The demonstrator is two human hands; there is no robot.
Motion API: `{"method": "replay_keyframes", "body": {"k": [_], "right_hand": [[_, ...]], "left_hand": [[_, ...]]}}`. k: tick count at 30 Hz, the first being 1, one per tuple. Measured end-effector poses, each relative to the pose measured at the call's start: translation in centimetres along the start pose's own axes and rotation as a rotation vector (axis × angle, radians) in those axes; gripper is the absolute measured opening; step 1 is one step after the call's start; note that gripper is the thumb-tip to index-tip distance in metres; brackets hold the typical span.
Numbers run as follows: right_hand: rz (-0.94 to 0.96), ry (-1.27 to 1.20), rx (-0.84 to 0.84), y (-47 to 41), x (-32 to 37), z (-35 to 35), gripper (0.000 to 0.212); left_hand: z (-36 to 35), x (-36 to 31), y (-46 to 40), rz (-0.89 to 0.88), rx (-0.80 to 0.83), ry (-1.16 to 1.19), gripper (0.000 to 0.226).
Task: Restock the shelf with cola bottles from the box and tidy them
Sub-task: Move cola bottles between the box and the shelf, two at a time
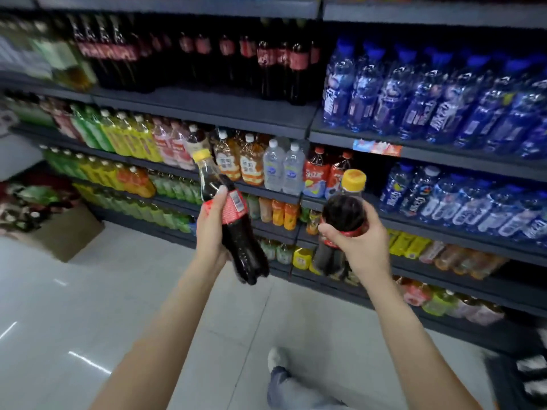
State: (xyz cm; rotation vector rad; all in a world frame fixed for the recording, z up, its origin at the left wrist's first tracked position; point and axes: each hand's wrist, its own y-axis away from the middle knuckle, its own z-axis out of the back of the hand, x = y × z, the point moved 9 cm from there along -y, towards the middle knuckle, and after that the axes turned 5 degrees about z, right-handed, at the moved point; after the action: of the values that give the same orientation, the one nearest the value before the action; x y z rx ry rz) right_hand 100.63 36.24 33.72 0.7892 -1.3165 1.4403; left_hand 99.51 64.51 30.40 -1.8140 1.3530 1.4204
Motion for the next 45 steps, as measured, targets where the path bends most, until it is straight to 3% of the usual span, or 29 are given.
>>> {"method": "replay_keyframes", "body": {"k": [2, 6, 8, 11, 19, 23, 27, 32, 36, 42, 45], "right_hand": [[0.088, -0.020, -0.031, -4.8, 1.4, -1.9, 0.073], [0.226, -0.091, -0.074, -14.1, 3.7, -6.2, 0.072], [0.274, -0.085, -0.101, -18.1, 4.3, -8.3, 0.071], [0.301, -0.040, -0.133, -23.6, 4.1, -11.6, 0.069], [0.253, 0.081, -0.347, -34.8, 0.8, -16.9, 0.074], [0.209, 0.132, -0.477, -38.8, -0.9, -17.0, 0.074], [0.154, 0.222, -0.487, -42.1, -1.8, -16.8, 0.079], [0.173, 0.287, -0.398, -42.8, -2.5, -17.4, 0.087], [0.137, 0.374, -0.355, -41.6, -4.3, -18.1, 0.100], [0.032, 0.499, -0.469, -40.8, -5.2, -17.8, 0.092], [-0.023, 0.544, -0.551, -41.4, -5.0, -17.4, 0.089]], "left_hand": [[-0.7, -2.8, -5.1, -0.068, -0.025, -0.001, 0.046], [-2.1, -8.2, -14.2, -0.277, -0.103, -0.062, 0.078], [-3.4, -10.6, -17.6, -0.364, -0.127, -0.112, 0.062], [-5.9, -13.2, -23.0, -0.448, -0.126, -0.175, 0.066], [-14.2, -15.0, -36.6, -0.496, 0.208, -0.276, 0.064], [-18.6, -14.1, -39.4, -0.491, 0.412, -0.308, 0.065], [-22.7, -13.3, -41.0, -0.501, 0.491, -0.303, 0.074], [-24.8, -10.9, -43.2, -0.382, 0.465, -0.193, 0.076], [-26.2, -10.5, -44.2, -0.388, 0.414, -0.176, 0.081], [-26.1, -10.8, -43.8, -0.609, 0.238, -0.367, 0.083], [-25.1, -9.4, -43.6, -0.774, 0.207, -0.648, 0.092]]}}
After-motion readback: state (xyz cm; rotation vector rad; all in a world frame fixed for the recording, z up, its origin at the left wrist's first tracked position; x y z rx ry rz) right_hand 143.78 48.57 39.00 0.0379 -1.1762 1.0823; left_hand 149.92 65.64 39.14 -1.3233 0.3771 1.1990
